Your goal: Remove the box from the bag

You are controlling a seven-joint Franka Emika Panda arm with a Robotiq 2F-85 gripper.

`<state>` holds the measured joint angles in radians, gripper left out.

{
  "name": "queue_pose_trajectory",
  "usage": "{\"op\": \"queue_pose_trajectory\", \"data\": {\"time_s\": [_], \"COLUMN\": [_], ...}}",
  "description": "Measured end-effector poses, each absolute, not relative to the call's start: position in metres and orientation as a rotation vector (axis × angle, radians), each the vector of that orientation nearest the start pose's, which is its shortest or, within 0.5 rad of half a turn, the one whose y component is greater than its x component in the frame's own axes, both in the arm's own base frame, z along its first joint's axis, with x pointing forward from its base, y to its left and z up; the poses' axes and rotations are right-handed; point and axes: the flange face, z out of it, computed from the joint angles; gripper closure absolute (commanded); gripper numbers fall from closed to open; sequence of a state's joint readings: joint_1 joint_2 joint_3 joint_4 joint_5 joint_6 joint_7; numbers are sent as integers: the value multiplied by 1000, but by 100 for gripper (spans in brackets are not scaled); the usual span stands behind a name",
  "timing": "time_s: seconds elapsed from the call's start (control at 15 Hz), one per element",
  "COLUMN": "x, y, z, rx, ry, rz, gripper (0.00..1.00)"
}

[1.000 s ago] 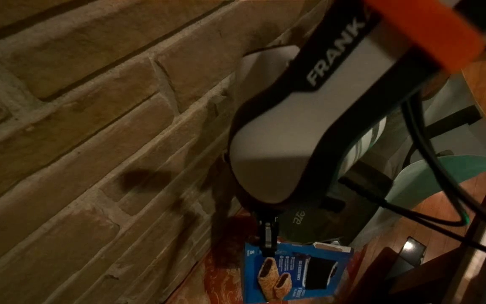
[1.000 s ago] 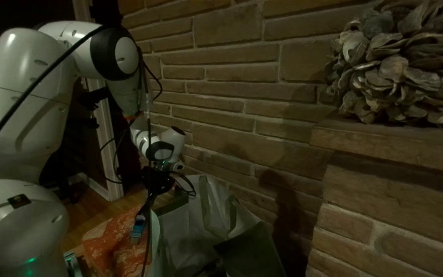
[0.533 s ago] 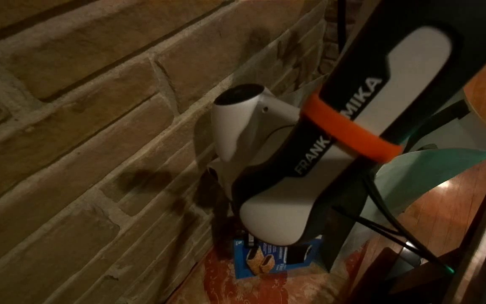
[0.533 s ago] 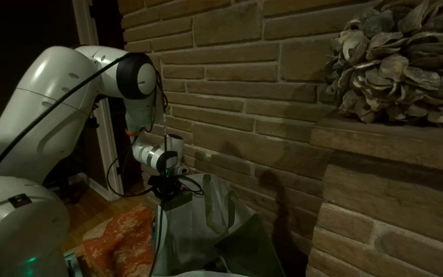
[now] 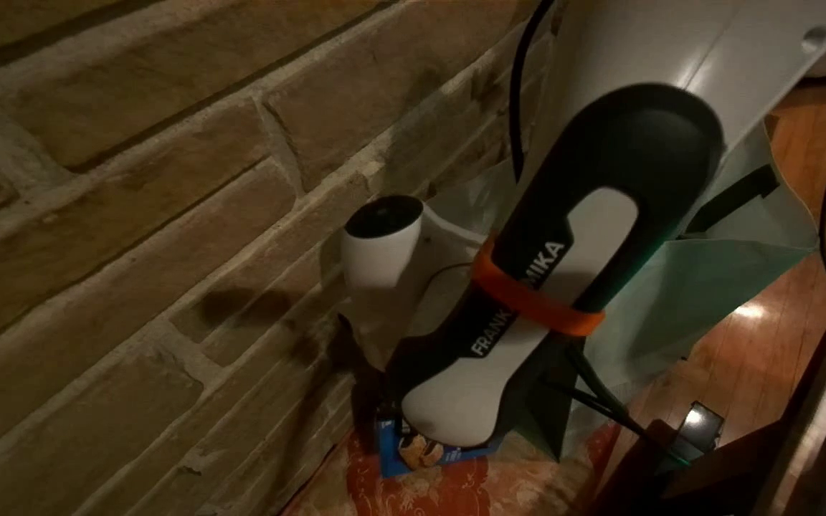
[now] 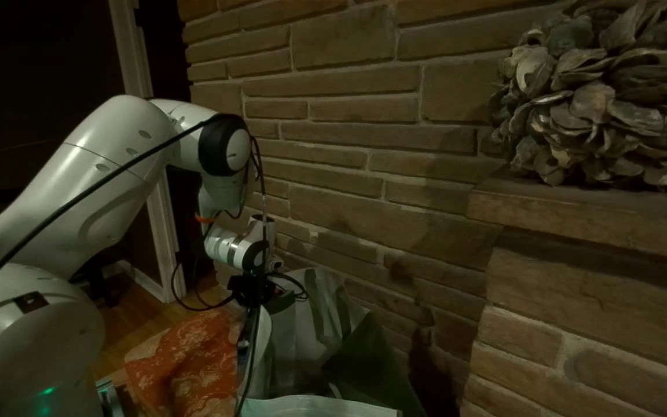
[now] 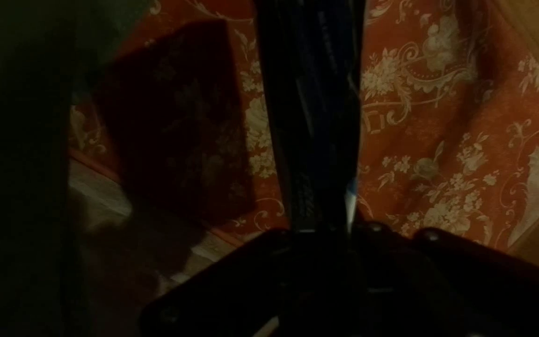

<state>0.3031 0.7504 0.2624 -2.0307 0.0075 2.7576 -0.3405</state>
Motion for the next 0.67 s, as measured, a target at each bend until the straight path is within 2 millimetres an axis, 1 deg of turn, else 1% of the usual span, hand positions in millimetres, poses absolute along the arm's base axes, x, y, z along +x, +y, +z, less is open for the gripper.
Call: {"op": "queue_pose_trajectory", "data": {"time_s": [0.07, 0.13, 0.33, 0.4, 0.53, 0.67], "x": [487, 486, 484, 484, 486, 487], "y": [318, 320, 325, 326, 326, 328], "z": [77, 73, 66, 67, 71, 80], "rx": [-2704, -2697, -2683, -2681, -2683, -2692], "ry": [-1201, -1209, -1235, -1256, -1300, -1332], "rz": [37, 42, 51, 50, 47, 56], "gripper": [72, 71, 52, 44, 31, 17]}}
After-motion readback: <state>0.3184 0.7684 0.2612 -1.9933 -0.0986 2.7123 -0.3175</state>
